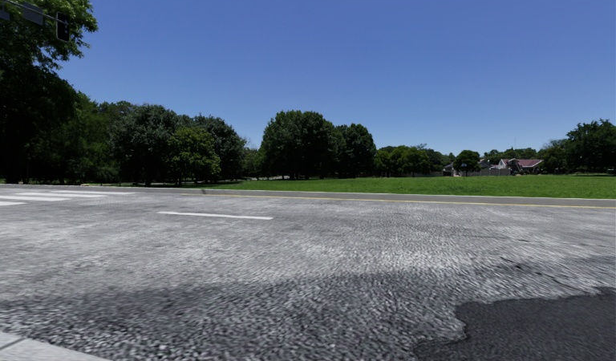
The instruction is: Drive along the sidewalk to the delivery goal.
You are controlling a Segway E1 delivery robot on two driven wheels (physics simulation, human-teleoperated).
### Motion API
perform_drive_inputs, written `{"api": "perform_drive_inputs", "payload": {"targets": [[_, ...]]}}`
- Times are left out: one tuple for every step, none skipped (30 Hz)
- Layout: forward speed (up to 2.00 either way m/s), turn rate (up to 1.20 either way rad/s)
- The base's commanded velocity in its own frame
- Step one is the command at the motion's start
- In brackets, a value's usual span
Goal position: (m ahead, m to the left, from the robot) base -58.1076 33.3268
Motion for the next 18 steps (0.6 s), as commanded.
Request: {"api": "perform_drive_inputs", "payload": {"targets": [[0.0,0.22],[0.0,0.26],[0.0,0.28],[0.0,0.28],[0.0,0.3],[0.0,0.35],[0.0,0.4],[0.0,0.41],[0.0,0.41],[0.0,0.41],[0.0,0.41],[0.0,0.42],[0.0,0.43],[0.0,0.43],[0.0,0.47],[0.0,0.51],[0.0,0.55],[0.0,0.61]]}}
